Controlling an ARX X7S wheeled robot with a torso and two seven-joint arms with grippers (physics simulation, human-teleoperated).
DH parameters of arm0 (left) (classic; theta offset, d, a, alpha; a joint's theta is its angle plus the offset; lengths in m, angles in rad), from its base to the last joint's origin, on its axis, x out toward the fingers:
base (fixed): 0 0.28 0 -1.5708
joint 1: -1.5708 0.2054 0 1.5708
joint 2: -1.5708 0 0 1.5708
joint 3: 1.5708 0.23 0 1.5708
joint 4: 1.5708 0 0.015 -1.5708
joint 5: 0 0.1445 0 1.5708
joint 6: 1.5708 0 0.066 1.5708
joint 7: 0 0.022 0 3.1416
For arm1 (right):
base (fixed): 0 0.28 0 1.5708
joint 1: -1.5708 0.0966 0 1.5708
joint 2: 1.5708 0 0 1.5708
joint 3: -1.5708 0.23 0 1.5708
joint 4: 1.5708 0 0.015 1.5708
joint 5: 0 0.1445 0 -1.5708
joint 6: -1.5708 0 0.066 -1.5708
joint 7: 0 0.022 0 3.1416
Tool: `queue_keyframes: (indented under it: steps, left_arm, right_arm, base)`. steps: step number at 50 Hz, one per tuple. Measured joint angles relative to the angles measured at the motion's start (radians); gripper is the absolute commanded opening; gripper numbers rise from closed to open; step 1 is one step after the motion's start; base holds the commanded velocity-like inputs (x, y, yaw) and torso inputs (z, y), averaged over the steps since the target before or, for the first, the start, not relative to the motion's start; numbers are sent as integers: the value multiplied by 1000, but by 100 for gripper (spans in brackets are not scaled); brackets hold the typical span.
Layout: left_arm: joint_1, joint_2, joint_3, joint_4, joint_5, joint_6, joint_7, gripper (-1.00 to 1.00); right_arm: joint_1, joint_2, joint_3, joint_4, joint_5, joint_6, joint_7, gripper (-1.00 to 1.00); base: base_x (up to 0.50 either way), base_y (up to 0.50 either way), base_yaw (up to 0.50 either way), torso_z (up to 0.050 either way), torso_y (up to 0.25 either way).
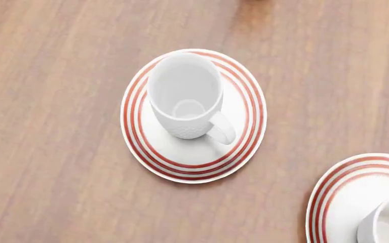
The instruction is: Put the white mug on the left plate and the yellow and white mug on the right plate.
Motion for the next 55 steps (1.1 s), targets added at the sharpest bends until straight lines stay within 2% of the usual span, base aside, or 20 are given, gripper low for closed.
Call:
queue_keyframes:
  steps: [14, 22, 33, 43, 55]
  left_arm:
    - [-4, -4, 4, 4, -1, -5, -4, 100]
    - [-5, -7, 6, 11, -2, -7, -7, 100]
    - [-43, -27, 20, 26, -3, -45, -20, 100]
    - [-245, -64, 81, -33, -18, -167, -32, 100]
    - [-593, -67, 207, -185, -32, -339, 1, 100]
  right_arm:
    - [-27, 20, 43, -110, 139, -25, -13, 100]
    - [25, 80, 51, -182, 205, 40, 69, 100]
    - [196, 213, 7, -221, 269, 185, 237, 100]
    - [423, 308, -112, -161, 268, 290, 363, 100]
    - [702, 343, -312, 2, 189, 342, 446, 100]
  base:
    - [0, 0, 0, 0, 0]
    - [0, 0, 0, 0, 0]
    - [0, 0, 0, 0, 0]
    - [0, 0, 0, 0, 0]
    - [0, 0, 0, 0, 0]
